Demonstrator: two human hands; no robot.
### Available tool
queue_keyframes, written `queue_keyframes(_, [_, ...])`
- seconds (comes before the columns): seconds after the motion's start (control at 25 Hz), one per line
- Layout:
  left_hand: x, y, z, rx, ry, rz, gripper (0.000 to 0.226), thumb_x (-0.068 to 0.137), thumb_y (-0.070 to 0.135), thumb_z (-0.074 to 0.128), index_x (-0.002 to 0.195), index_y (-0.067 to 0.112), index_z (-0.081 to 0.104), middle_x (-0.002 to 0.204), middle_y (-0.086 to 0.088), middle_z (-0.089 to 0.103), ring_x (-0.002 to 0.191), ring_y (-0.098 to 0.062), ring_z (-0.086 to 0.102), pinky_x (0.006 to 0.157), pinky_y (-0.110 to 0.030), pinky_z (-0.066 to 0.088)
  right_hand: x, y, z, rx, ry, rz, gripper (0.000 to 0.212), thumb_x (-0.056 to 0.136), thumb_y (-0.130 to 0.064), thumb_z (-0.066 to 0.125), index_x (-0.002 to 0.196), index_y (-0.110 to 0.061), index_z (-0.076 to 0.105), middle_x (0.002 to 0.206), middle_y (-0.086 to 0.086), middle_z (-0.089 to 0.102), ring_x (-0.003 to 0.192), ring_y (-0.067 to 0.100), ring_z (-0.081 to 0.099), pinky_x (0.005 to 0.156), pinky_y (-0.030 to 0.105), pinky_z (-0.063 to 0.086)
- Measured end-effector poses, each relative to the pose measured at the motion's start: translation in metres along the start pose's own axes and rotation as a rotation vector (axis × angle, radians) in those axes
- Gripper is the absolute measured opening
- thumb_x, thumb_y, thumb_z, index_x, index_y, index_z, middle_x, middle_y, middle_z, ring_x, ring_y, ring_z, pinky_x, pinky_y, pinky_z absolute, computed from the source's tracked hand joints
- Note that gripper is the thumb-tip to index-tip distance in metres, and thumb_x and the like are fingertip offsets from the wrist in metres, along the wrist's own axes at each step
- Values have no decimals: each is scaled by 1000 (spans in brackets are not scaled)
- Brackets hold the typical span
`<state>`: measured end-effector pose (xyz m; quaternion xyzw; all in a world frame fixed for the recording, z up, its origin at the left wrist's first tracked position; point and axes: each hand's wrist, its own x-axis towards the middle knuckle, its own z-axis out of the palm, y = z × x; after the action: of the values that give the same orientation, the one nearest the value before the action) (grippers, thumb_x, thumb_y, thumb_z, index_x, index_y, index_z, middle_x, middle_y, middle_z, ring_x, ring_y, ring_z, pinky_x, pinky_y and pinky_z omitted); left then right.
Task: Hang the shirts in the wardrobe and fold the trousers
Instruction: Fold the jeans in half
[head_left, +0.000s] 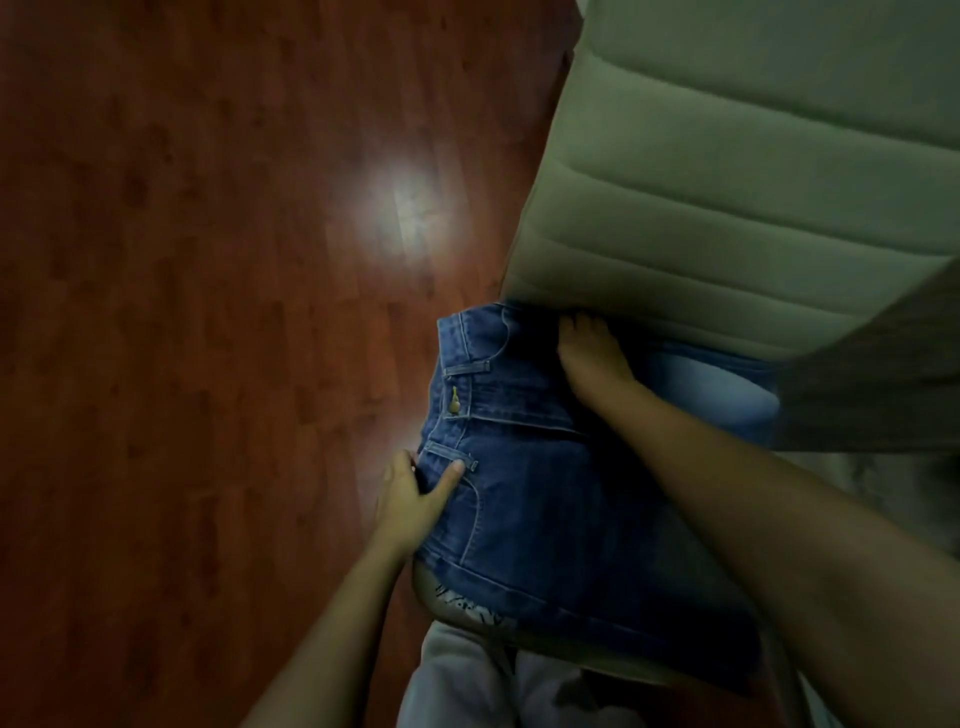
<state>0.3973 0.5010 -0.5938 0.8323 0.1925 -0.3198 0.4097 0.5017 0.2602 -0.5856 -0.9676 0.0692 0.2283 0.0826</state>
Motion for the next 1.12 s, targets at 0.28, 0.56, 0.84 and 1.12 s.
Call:
queue_keyframes(0.28, [1, -1, -2, -365, -154, -243, 44, 77, 37, 73, 105, 15, 47, 105, 1, 54, 86, -12, 59, 76, -28, 49, -4, 1, 1, -84, 71, -16, 54, 80, -17, 61, 129, -5, 42, 131, 17, 47, 120, 35, 40, 95, 39, 33])
queue_keyframes(0.56, [-15, -17, -8, -423, -1, -13, 28, 77, 26, 75, 98, 13, 62, 90, 1, 69, 76, -10, 68, 53, -14, 51, -9, -1, -16, 112, 153, -116, 46, 82, -44, 59, 112, -9, 56, 122, 13, 55, 110, 34, 52, 81, 36, 43])
queue_keyframes(0.84, [-31, -38, -34, -632, -132, -85, 37, 73, 4, 76, 106, 9, 59, 101, -12, 71, 89, -26, 70, 79, -38, 57, -13, -21, -33, 114, 97, -113, 69, 71, -74, 55, 115, -22, 47, 109, 7, 66, 98, 30, 64, 70, 34, 47])
queue_keyframes(1.12, [-85, 63, -47, -609, -334, 15, 17, 66, -1, 68, 82, 1, 64, 71, -12, 70, 59, -21, 66, 52, -23, 55, -84, 18, -110, 385, 211, -39, 44, 84, -57, 53, 114, -26, 62, 107, 9, 70, 100, 31, 64, 77, 36, 51])
